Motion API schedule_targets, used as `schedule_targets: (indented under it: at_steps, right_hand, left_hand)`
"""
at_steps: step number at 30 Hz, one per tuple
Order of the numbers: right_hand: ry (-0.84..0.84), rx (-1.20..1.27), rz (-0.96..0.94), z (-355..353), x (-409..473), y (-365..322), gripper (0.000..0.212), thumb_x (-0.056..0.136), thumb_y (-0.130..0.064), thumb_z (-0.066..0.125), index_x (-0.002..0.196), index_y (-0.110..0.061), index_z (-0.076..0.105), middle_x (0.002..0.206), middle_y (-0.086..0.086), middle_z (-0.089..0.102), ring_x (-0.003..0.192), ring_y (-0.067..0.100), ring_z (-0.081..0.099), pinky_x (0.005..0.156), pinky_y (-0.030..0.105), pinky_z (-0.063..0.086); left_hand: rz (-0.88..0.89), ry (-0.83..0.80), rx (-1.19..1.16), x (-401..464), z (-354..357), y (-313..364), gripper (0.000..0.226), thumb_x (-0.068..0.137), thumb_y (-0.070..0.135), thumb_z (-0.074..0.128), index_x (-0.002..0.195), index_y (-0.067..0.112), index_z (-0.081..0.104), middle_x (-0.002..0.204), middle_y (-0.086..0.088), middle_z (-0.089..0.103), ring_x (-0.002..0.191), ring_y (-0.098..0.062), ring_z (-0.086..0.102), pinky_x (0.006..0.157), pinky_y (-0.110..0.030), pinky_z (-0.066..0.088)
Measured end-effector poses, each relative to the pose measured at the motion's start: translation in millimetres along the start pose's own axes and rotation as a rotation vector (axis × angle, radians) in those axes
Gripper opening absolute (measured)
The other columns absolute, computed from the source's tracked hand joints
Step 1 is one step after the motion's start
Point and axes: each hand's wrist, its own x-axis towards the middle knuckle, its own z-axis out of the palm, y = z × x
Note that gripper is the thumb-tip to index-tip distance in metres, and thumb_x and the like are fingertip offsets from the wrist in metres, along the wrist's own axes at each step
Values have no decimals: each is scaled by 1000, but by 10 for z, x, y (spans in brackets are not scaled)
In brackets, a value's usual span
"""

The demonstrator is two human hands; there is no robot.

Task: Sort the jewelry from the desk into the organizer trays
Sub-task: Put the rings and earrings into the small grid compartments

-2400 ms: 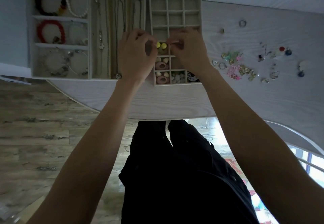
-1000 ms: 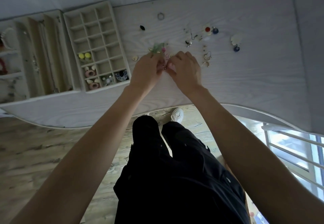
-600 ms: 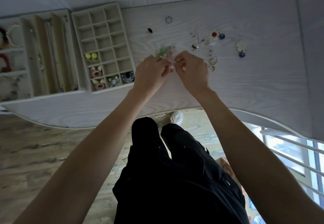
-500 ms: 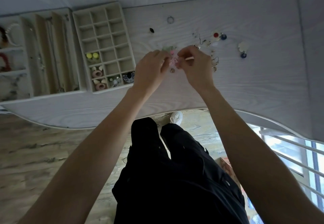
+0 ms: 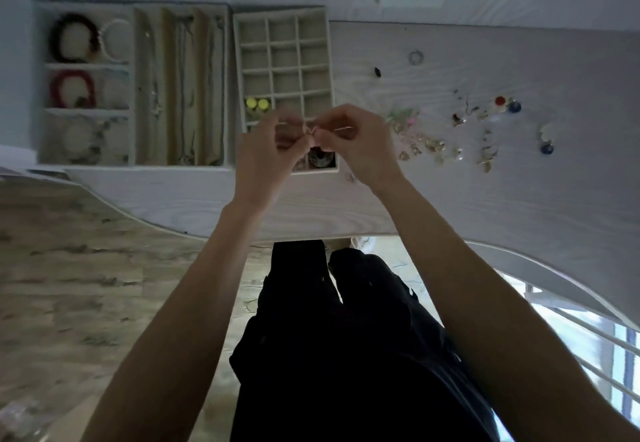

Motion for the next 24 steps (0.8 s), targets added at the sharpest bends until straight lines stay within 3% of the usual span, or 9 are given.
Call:
schedule_targets:
  at_steps: [4,6,10,13,17,19,22,24]
  right_hand:
    - [52,-269,-63,247,206,28,14,77,-13,75,89,-16,68,77,-9,65,72,3,62,72,21,53]
    - [36,-377,-101,328,243,36,14,78,-13,73,91,-17,69,78,-12,65,75,3,63,75,25,54]
    - [16,-501,-194,396,284,18,17,80,-8,66,95,-15,70,84,-5,71,80,11,66,76,37,56]
    - [16,-527,-250,396,288,-7,21,80,-4,63,98,-13,69,89,-1,71,81,13,66,77,38,55]
    - [97,-514,-322,311,258,-74,15,85,-6,61,97,-10,69,93,1,69,76,8,60,73,31,55]
    - [141,-544,-381,254,218,-89,16,86,-6,56,95,-9,69,92,2,68,77,11,59,70,28,52]
    - [161,-680,-423,236,155,-70,16,83,-5,55,89,-10,70,93,4,65,87,22,57,68,27,45]
    - [120,-844,-454,262,126,-27,21,84,-12,50,83,-11,71,104,7,63,99,28,53,76,30,45]
  left_hand:
    - [21,49,198,189,-191,-187,10,85,16,69,95,14,69,82,7,68,77,-4,65,77,-22,54]
    - [104,68,382,237,-229,-278,13,87,21,67,99,16,72,87,6,70,80,-8,64,79,-24,53]
    - [182,99,523,298,-240,-349,13,88,31,65,96,24,73,87,7,72,84,-16,63,73,-36,54]
    - [205,98,532,331,-254,-350,14,89,30,64,97,23,73,85,6,71,83,-17,61,72,-34,52]
    - [238,50,548,305,-334,-369,21,91,25,62,109,18,70,96,0,71,90,-20,62,83,-33,50]
    - [272,80,576,262,-391,-378,23,91,19,62,112,14,68,100,-6,69,96,-25,60,82,-31,46]
    - [376,90,697,208,-421,-355,20,86,13,64,106,15,70,103,-10,63,97,-30,55,77,-31,44]
    - [462,46,816,199,-384,-353,22,83,12,64,103,16,72,105,-11,61,98,-33,53,81,-38,45]
